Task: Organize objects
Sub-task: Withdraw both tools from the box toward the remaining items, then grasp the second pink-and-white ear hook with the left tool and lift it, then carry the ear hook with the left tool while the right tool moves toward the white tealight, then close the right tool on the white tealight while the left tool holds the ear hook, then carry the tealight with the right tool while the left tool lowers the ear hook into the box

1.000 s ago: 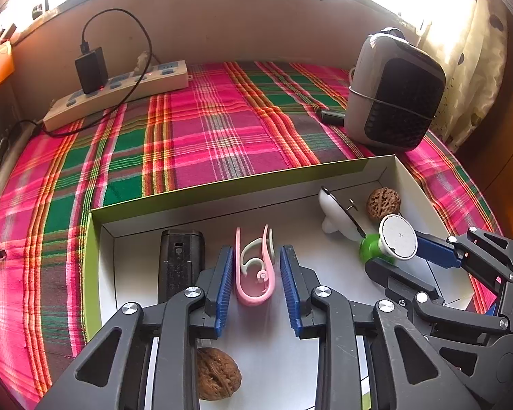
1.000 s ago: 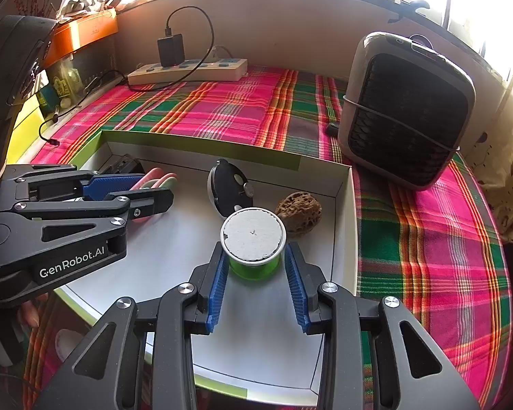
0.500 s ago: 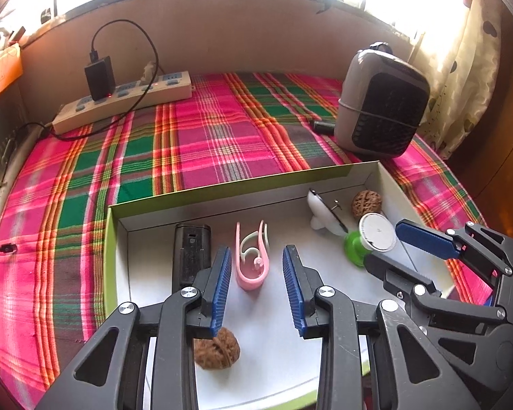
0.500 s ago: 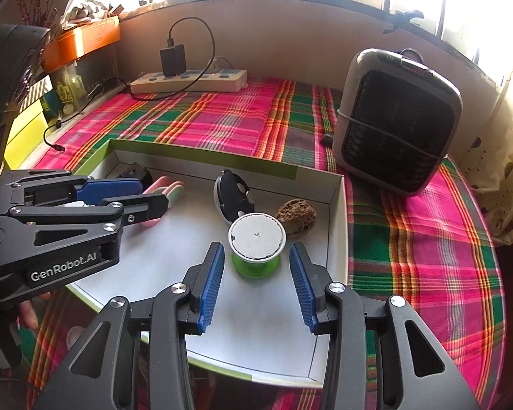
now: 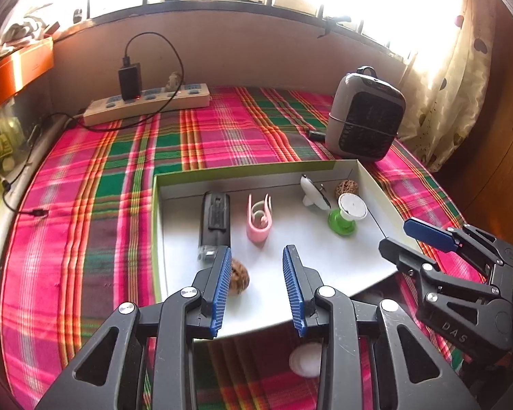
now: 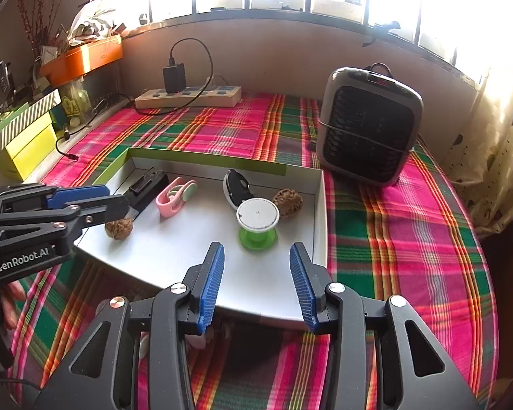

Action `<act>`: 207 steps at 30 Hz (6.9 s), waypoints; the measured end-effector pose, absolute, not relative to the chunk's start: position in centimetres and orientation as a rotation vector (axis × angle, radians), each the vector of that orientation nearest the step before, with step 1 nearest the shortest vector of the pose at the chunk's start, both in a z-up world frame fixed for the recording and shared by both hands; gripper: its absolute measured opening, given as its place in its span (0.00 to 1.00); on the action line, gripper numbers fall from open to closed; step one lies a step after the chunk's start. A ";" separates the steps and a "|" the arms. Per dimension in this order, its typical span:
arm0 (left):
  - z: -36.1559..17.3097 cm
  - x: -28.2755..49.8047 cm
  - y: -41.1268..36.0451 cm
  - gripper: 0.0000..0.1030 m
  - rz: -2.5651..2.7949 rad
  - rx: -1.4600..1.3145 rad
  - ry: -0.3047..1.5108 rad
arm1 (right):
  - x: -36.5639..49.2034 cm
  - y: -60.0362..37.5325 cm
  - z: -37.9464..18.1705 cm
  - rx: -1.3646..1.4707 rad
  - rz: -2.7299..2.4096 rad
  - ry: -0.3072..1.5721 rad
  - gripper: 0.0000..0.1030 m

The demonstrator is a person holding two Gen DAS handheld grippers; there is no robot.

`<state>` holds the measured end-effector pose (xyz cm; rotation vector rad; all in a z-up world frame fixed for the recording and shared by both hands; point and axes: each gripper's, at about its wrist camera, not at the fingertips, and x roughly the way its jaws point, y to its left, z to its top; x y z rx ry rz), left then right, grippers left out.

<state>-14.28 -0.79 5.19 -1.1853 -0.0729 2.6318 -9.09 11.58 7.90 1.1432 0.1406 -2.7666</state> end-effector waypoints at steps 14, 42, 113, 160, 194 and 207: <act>3.4 -7.7 -0.4 0.28 2.544 -1.239 -0.135 | -4.0 13.0 7.5 1.136 -2.780 0.071 0.40; 1.1 -7.4 5.9 0.31 2.484 -1.332 0.018 | -1.9 15.6 6.7 1.148 -2.767 0.005 0.40; 0.5 -5.9 -4.7 0.21 2.633 -1.300 -0.131 | -4.7 3.0 4.0 1.189 -2.460 0.188 0.40; 2.1 -6.0 -5.0 0.21 2.655 -1.259 -0.102 | -3.8 3.4 4.8 1.167 -2.484 0.196 0.27; 5.3 -14.4 1.0 0.21 2.577 -1.207 -0.018 | -9.8 11.3 7.8 1.191 -2.597 0.017 0.27; 2.9 -17.0 2.0 0.21 2.543 -1.293 0.004 | -12.2 11.4 5.7 1.309 -2.561 0.081 0.27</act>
